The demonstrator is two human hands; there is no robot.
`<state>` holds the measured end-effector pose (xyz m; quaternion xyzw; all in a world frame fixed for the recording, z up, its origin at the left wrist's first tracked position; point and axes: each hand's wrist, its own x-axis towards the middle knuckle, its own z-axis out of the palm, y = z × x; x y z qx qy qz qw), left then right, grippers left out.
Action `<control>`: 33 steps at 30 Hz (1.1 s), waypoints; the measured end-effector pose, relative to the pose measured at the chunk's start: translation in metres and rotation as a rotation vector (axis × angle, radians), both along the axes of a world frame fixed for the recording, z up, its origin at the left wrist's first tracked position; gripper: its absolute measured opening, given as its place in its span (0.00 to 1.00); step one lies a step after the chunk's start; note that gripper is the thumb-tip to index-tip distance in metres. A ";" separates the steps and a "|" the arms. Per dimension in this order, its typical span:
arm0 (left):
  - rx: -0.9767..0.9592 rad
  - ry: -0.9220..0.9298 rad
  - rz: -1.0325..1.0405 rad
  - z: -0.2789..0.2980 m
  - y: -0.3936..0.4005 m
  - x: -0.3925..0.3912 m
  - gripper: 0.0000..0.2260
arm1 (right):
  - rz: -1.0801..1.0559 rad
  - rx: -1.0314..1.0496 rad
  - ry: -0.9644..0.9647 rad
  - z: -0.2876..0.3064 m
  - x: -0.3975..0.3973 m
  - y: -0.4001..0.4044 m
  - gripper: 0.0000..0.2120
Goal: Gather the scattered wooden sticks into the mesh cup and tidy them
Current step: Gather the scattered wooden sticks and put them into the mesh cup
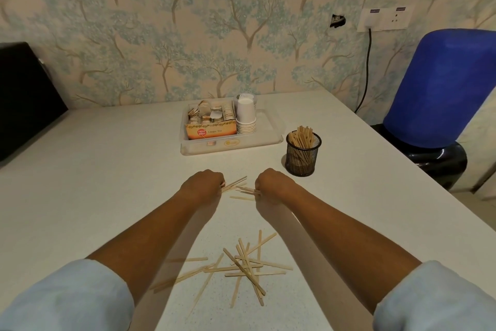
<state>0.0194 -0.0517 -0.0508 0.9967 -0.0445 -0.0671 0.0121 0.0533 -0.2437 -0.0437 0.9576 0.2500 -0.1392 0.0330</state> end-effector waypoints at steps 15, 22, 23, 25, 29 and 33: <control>-0.749 -0.127 0.210 0.031 -0.030 0.033 0.07 | -0.385 0.942 0.006 0.030 0.021 -0.018 0.07; -0.887 -0.201 0.145 0.060 -0.065 0.054 0.05 | -0.421 1.160 -0.011 0.048 0.031 -0.035 0.06; -0.906 -0.203 0.141 0.063 -0.070 0.058 0.05 | -0.433 1.185 -0.011 0.051 0.033 -0.037 0.06; -0.975 -0.185 0.138 0.070 -0.080 0.065 0.05 | -0.465 1.226 -0.013 0.057 0.037 -0.043 0.08; -1.068 -0.170 0.107 0.083 -0.098 0.077 0.06 | -0.521 1.307 -0.034 0.068 0.043 -0.057 0.08; -1.118 -0.167 0.063 0.093 -0.118 0.090 0.06 | -0.543 1.355 -0.078 0.080 0.051 -0.072 0.03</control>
